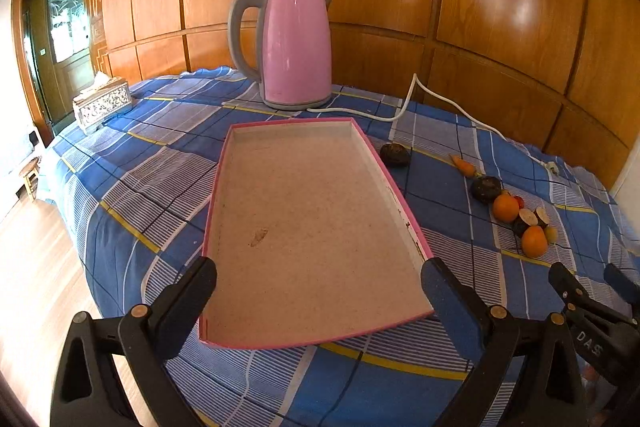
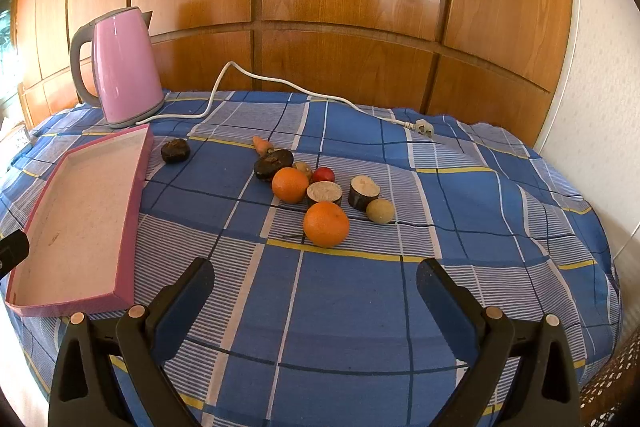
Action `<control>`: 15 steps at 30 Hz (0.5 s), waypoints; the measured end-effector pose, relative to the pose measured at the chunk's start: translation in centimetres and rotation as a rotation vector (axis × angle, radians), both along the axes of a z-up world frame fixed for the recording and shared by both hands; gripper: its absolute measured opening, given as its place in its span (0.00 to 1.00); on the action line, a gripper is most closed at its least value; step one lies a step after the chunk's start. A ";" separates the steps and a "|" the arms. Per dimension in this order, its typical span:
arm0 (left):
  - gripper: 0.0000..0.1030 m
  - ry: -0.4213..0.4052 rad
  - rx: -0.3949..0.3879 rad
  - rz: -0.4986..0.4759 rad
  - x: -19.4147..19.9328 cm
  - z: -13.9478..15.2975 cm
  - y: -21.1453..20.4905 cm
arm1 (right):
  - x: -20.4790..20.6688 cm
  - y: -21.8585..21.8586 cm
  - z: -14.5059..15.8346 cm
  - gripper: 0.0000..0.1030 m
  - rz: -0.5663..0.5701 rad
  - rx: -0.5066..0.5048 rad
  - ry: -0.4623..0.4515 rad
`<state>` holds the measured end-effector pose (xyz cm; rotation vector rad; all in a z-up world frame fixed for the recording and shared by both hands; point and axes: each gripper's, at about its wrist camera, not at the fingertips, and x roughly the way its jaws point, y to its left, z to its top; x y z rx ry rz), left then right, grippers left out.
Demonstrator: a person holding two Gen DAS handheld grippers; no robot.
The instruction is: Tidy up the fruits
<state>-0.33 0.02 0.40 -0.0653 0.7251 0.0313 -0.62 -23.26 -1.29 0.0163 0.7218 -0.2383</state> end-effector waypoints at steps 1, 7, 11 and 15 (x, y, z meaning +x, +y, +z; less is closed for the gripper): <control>1.00 0.001 0.000 -0.002 0.0 0.0 0.0 | 0.0 0.0 0.0 1.00 0.000 0.000 -0.001; 1.00 0.003 0.002 -0.004 0.0 -0.1 -0.1 | 0.0 -0.1 0.0 1.00 -0.001 0.001 0.000; 1.00 0.004 0.007 -0.007 0.0 -0.1 -0.3 | 0.0 -0.1 0.0 1.00 -0.002 0.002 0.001; 1.00 0.003 0.012 -0.012 0.1 -0.1 -0.5 | 0.0 -0.2 -0.1 1.00 -0.003 0.004 0.001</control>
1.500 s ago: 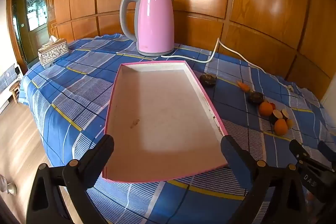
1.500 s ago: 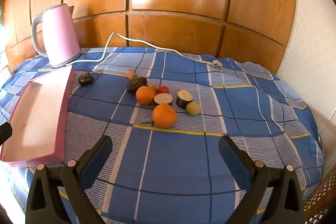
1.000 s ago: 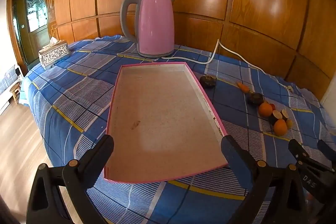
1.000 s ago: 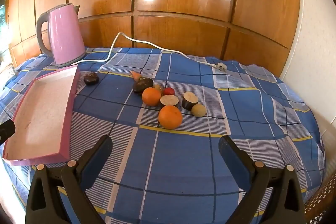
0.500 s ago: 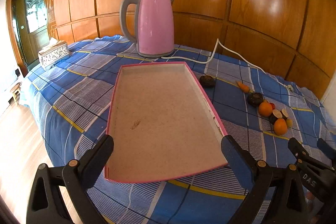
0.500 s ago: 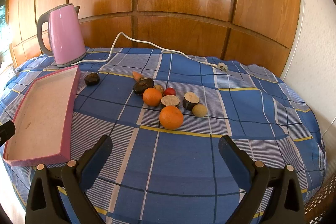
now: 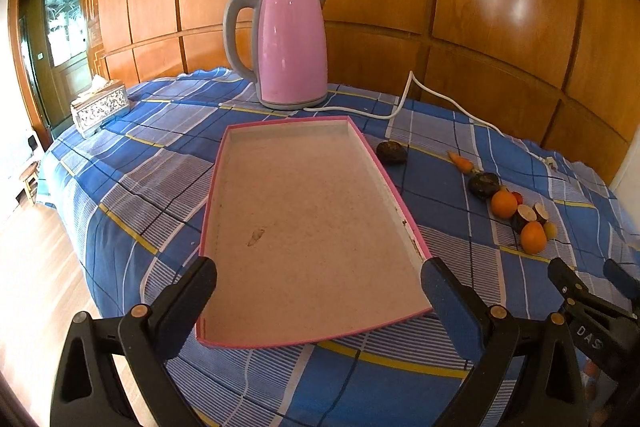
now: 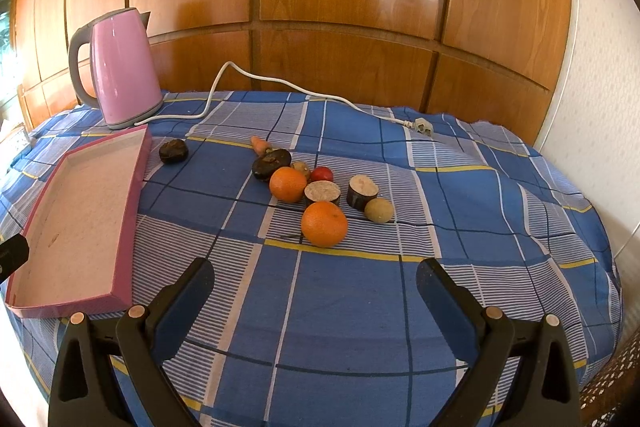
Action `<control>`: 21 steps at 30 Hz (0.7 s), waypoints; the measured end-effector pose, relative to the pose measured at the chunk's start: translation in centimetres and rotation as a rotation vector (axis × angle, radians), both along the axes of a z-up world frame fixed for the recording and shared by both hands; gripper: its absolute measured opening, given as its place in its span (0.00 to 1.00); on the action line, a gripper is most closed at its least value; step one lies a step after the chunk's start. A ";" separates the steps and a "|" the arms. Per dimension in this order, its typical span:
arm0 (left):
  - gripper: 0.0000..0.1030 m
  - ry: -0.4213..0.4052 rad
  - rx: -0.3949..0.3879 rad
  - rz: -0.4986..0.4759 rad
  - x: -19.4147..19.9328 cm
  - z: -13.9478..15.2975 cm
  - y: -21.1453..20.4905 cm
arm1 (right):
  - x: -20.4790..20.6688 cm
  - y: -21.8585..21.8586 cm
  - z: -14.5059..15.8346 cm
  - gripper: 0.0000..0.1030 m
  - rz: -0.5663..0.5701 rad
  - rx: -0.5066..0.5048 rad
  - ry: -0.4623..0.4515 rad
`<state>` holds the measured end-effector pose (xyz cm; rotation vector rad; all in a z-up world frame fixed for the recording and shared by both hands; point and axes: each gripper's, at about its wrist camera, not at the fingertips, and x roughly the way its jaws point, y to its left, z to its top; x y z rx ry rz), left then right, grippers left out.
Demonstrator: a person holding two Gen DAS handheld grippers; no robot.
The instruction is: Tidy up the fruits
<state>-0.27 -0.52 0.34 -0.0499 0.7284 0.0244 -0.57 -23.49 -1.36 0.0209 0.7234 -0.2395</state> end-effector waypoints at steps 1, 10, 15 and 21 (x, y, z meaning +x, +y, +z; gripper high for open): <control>1.00 -0.001 0.002 -0.001 0.0 0.0 0.0 | 0.0 0.0 0.0 1.00 -0.001 0.001 0.000; 1.00 0.004 0.018 -0.008 0.2 0.0 -0.4 | 0.2 -0.5 -0.3 1.00 -0.007 0.009 0.003; 1.00 0.012 0.026 -0.016 0.4 -0.2 -0.7 | 0.3 -0.9 -0.5 1.00 -0.016 0.012 0.006; 1.00 0.033 0.029 -0.033 0.7 -0.7 -1.2 | 0.7 -1.7 -1.0 1.00 -0.037 0.019 0.020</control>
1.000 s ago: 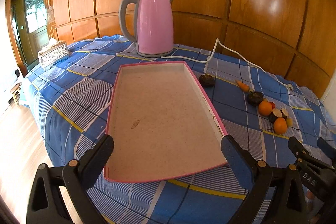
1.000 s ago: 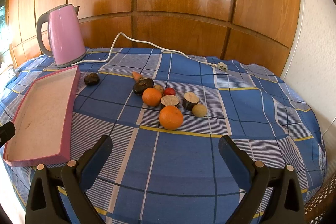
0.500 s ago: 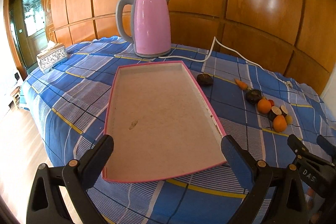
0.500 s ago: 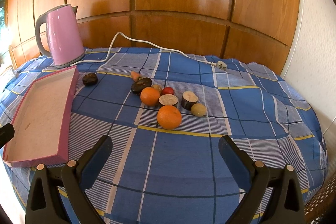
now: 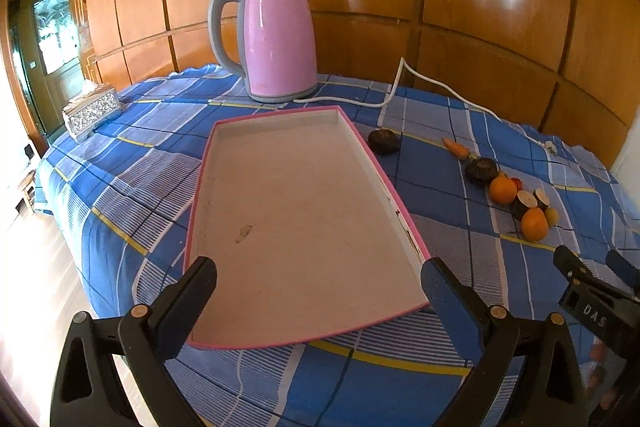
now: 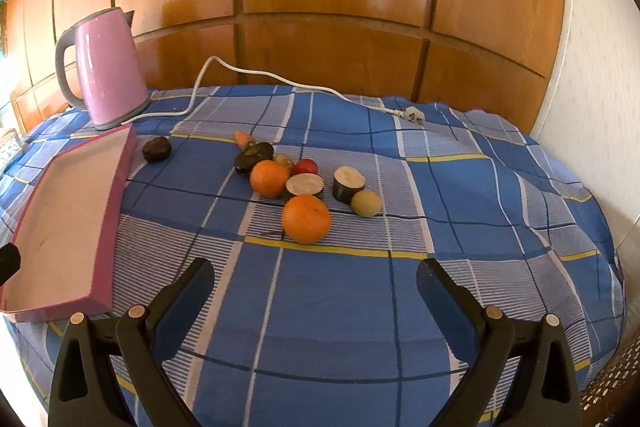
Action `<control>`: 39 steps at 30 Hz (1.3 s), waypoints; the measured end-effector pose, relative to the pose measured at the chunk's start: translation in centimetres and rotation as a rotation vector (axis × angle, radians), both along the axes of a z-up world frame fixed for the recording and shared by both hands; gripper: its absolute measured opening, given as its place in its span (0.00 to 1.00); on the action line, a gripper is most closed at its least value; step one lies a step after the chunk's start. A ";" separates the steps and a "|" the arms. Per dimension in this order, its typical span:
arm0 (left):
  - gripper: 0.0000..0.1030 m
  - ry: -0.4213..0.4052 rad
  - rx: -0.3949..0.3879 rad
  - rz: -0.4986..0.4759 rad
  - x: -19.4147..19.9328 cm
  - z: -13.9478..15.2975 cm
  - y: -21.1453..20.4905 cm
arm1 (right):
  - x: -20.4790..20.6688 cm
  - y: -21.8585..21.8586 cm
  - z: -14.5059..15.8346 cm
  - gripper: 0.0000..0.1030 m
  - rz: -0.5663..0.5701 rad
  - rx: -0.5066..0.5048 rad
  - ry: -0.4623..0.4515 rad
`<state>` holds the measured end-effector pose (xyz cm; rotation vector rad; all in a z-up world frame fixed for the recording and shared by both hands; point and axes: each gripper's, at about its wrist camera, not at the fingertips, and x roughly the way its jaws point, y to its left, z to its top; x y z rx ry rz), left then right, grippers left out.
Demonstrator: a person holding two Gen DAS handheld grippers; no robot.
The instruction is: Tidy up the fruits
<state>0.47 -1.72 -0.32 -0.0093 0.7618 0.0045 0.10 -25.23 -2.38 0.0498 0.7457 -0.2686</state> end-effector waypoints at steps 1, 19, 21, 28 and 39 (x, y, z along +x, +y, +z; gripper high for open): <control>1.00 0.002 -0.001 -0.005 0.1 0.0 -0.1 | 0.1 -0.2 -0.1 1.00 -0.006 0.002 0.004; 1.00 0.056 -0.147 -0.128 1.4 -0.5 -0.5 | 1.3 -4.8 -1.3 0.98 -0.094 0.051 0.049; 1.00 0.071 -0.133 -0.135 1.8 -0.6 -0.8 | 1.3 -5.0 -1.5 0.96 -0.083 0.060 0.053; 1.00 0.081 -0.117 -0.195 3.2 0.0 -2.4 | 1.6 -5.4 -2.0 0.95 -0.069 0.076 0.061; 1.00 0.089 -0.086 -0.299 4.8 0.9 -6.1 | 1.1 -7.1 -2.3 0.95 -0.095 0.109 0.063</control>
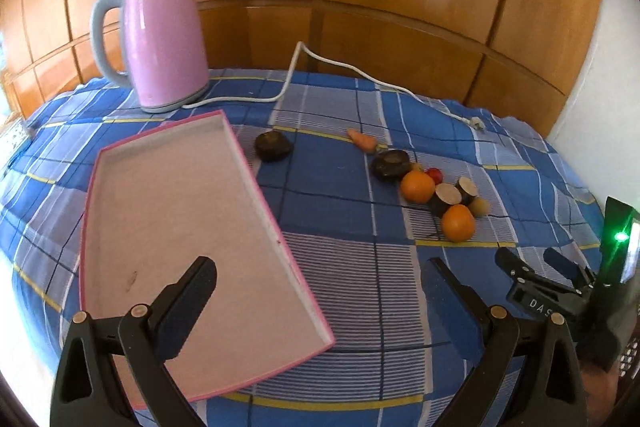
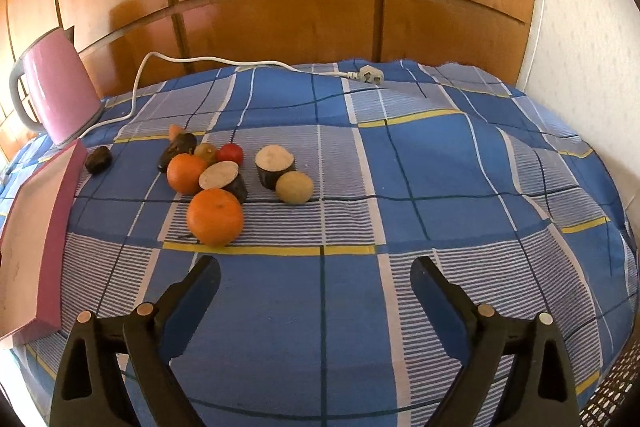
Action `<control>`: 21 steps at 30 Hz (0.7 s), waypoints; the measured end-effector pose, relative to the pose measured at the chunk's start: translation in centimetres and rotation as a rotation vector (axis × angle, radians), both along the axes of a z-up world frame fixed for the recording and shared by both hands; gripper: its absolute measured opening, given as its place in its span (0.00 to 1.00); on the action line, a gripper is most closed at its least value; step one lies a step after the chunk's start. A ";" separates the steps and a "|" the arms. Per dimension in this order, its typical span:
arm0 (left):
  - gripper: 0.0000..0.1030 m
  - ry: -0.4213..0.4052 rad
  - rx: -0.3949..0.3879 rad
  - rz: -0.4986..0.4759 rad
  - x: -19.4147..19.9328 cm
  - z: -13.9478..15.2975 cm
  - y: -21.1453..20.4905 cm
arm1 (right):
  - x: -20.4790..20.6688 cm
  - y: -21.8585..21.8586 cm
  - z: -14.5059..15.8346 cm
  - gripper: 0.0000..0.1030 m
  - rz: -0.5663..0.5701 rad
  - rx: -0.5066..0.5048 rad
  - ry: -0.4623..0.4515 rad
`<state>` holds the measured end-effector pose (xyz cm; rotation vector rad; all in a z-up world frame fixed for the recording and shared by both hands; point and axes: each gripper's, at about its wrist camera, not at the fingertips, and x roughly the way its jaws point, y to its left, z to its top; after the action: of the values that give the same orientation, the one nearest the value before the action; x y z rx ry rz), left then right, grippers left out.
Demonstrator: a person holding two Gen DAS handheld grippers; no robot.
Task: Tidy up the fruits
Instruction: 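Reach the left gripper to the dark round fruit and close on it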
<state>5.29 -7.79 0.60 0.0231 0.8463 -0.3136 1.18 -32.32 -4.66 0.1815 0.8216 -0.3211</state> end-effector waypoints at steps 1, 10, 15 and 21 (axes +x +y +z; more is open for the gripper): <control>1.00 0.001 0.004 -0.006 0.0 -0.1 -0.1 | 0.0 0.0 -0.1 0.95 0.001 0.004 0.001; 0.98 0.048 -0.002 -0.045 2.7 -0.7 0.3 | 0.1 0.6 -0.5 0.95 0.031 0.012 0.006; 0.87 0.053 -0.022 -0.152 5.9 0.3 0.6 | 0.4 1.6 -0.5 0.92 0.068 0.004 0.006; 0.70 0.040 0.037 -0.256 11.0 1.0 0.4 | 0.5 1.9 -0.6 0.91 0.081 -0.001 0.011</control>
<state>16.24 -7.38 1.59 0.1606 0.8898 -0.5398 1.63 -30.46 -5.29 0.1458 0.8369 -0.2465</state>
